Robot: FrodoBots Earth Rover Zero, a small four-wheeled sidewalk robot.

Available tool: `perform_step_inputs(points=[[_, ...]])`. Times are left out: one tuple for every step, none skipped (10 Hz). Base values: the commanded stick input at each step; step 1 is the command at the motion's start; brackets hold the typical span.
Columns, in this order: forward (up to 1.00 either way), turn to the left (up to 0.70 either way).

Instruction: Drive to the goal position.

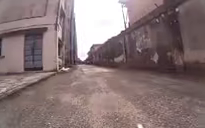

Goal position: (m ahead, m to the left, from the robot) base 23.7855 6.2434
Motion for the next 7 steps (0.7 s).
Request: perform_step_inputs(points=[[0.50, 0.00], [0.50, 0.00], [0.50, 0.00], [0.50, 0.00], [0.50, 0.00], [0.50, 0.00], [0.50, 0.00]])
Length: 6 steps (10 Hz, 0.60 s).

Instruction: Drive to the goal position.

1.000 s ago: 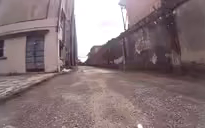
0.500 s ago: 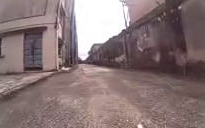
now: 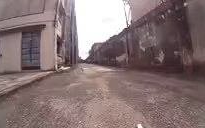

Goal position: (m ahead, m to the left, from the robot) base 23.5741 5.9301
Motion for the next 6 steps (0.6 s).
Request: perform_step_inputs(points=[[0.50, 0.00], [0.50, 0.00], [0.50, 0.00], [0.50, 0.00], [0.50, 0.00], [0.50, 0.00]])
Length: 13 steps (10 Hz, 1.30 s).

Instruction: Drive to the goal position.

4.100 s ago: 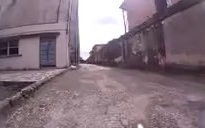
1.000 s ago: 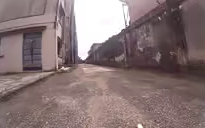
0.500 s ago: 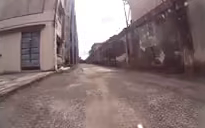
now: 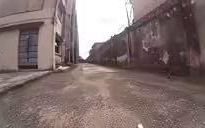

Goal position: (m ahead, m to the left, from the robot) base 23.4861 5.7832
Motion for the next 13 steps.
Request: perform_step_inputs(points=[[0.50, 0.00], [0.50, 0.00], [0.50, 0.00], [0.50, 0.00], [0.50, 0.00], [0.50, 0.00], [0.50, 0.00], [0.50, 0.00], [0.50, 0.00], [0.50, 0.00], [0.50, 0.00], [0.50, 0.00], [0.50, 0.00]])
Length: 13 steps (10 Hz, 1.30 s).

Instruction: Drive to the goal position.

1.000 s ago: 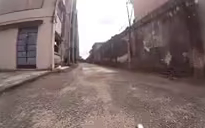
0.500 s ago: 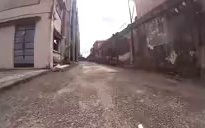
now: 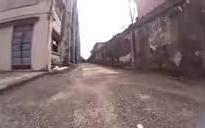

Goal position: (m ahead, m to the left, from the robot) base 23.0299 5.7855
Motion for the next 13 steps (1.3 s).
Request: perform_step_inputs(points=[[0.50, 0.00], [0.50, 0.00], [0.50, 0.00], [0.50, 0.00], [0.50, 0.00], [0.50, 0.00], [0.50, 0.00], [0.50, 0.00], [0.50, 0.00], [0.50, 0.00], [0.50, 0.00], [0.50, 0.00], [0.50, 0.00]])
